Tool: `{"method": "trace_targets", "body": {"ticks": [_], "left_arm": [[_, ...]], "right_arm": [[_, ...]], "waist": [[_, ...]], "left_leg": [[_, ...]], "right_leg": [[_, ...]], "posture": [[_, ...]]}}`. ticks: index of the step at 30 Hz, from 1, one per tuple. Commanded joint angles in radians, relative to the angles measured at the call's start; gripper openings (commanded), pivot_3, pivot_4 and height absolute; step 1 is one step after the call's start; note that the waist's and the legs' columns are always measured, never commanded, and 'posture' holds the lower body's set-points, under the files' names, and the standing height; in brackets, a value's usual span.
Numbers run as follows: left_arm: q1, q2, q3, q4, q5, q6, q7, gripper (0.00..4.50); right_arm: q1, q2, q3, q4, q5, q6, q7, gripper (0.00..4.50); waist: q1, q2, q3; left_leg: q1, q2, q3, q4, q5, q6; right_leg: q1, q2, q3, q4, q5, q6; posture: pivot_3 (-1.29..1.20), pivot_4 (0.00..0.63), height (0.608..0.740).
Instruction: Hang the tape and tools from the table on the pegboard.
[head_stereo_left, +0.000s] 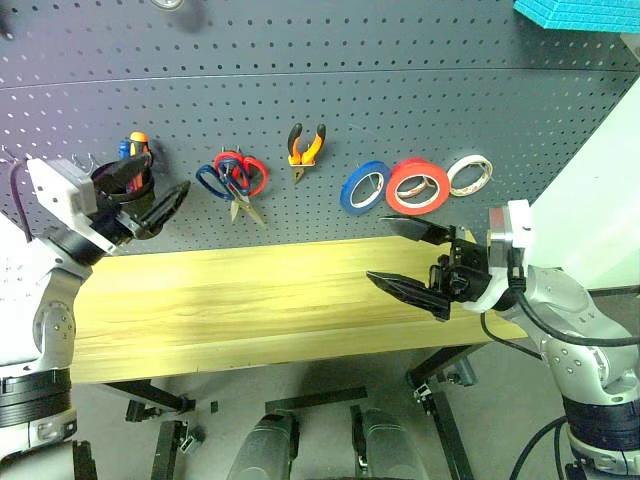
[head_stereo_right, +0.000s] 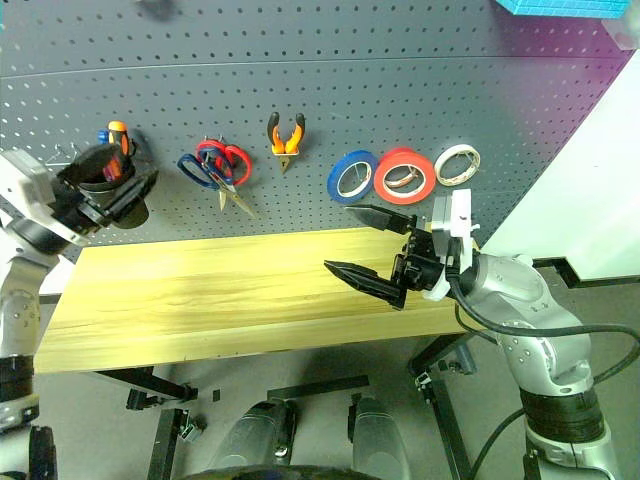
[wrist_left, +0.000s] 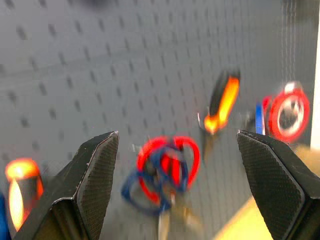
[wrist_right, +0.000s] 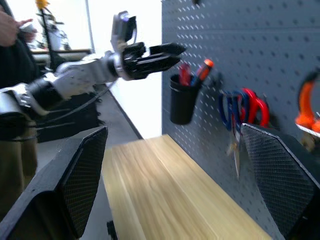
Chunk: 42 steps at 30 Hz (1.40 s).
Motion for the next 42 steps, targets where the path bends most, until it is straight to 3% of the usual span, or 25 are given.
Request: {"method": "trace_targets", "body": {"ticks": [1,21,37,42], "left_arm": [[0.045,-0.03,-0.007,0.067,0.068,-0.089,-0.01,3.93],[0.296,-0.101,-0.104,0.224,0.275,-0.372,-0.052,3.93],[0.387,-0.112,-0.12,0.286,0.314,-0.456,-0.03,3.93],[0.394,-0.123,-0.132,0.309,0.329,-0.466,-0.019,3.93]], "right_arm": [[0.046,0.001,-0.009,-0.016,-0.065,-0.059,-0.006,4.5],[0.478,0.059,-0.146,0.18,-0.269,-0.322,-0.03,4.5],[0.607,0.079,-0.195,0.304,-0.302,-0.428,-0.018,4.5],[0.594,0.081,-0.193,0.431,-0.333,-0.499,0.014,4.5]], "waist": [[0.001,0.001,-0.001],[0.021,0.015,-0.009],[0.02,0.018,-0.011],[0.02,0.019,-0.012]], "left_leg": [[0.0,0.0,0.0,0.0,0.0,0.0],[0.001,0.002,0.001,-0.006,-0.004,0.001],[0.002,0.003,0.002,-0.012,-0.004,0.0],[0.003,0.003,0.002,-0.013,-0.004,0.0]], "right_leg": [[0.0,0.0,0.0,-0.001,0.0,0.0],[0.005,0.0,0.0,-0.015,0.0,-0.001],[0.005,-0.001,0.0,-0.018,-0.002,-0.002],[0.006,-0.001,0.0,-0.018,-0.003,-0.002]], "posture": [[0.0,0.112,0.74],[-0.01,0.116,0.74],[-0.01,0.125,0.74],[-0.02,0.125,0.74]]}}
